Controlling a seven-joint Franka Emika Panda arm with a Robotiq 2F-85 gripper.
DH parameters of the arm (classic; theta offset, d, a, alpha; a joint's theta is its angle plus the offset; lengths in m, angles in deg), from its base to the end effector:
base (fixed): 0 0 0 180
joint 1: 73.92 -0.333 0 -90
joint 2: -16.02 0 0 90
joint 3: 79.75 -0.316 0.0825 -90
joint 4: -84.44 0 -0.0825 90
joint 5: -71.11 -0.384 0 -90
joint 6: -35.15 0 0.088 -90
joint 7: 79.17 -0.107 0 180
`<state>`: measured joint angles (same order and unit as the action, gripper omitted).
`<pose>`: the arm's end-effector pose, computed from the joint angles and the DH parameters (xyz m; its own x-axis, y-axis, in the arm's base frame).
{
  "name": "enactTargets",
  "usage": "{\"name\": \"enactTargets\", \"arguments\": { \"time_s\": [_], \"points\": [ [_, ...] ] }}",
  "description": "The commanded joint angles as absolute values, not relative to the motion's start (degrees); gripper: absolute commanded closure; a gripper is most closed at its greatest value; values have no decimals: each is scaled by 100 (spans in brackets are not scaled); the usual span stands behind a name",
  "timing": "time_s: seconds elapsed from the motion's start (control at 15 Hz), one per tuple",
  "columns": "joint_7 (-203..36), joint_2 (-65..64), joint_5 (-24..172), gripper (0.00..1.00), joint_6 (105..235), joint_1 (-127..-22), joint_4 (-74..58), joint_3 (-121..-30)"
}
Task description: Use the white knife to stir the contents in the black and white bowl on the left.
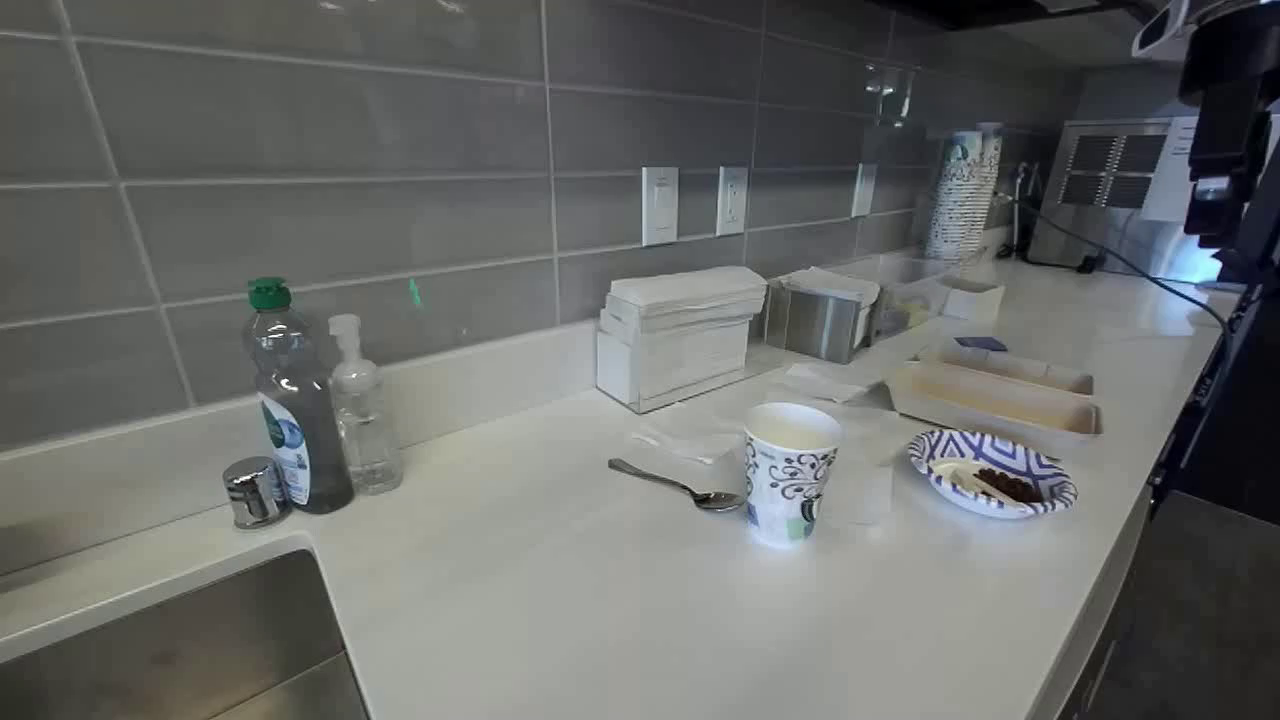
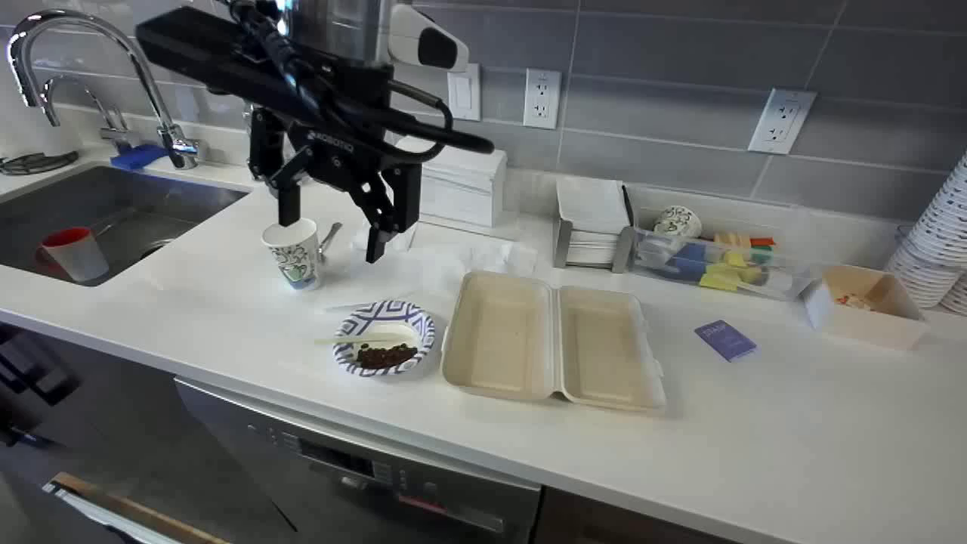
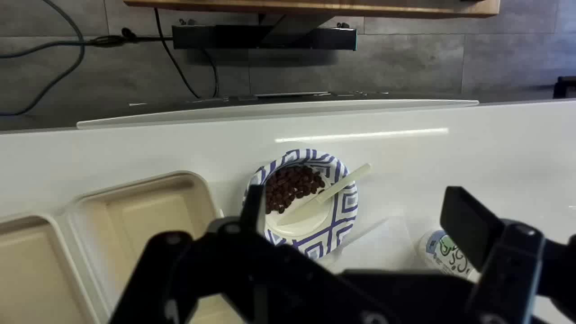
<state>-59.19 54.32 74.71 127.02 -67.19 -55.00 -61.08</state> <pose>0.2971 -0.1623 0.5058 0.9921 0.0110 -0.1246 -0.0133 -0.9813 -0.1921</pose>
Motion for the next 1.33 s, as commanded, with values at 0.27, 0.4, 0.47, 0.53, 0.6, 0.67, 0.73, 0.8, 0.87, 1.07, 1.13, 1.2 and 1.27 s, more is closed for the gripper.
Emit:
{"name": "enactTargets", "arguments": {
  "time_s": [0.27,0.4,0.47,0.53,0.6,0.67,0.73,0.8,0.87,1.07,1.13,1.2,1.27],
  "points": [
    [-5882,5413,7440,0,12696,-6648,-5491,-6162],
    [-5882,5413,7440,0,12696,-6648,-5491,-6162],
    [-6108,5307,7419,0,12555,-6651,-5461,-6282],
    [-6296,5251,7434,0,12518,-6706,-5504,-6474],
    [-6503,5206,7456,0,12502,-6746,-5545,-6671],
    [-6808,5149,7472,0,12500,-6809,-5619,-6957],
    [-7215,5039,7478,0,12481,-6839,-5647,-7252],
    [-7548,4935,7487,0,12510,-6887,-5670,-7508],
    [-7963,4844,7519,0,12651,-6917,-5739,-7784],
    [-9029,4503,7675,0,12698,-6985,-5853,-8413],
    [-9362,4395,7733,0,12682,-6988,-5884,-8559],
    [-9684,4301,7798,0,12658,-6986,-5950,-8680],
    [-9991,4216,7894,0,12662,-6979,-6018,-8784]
  ]
}}
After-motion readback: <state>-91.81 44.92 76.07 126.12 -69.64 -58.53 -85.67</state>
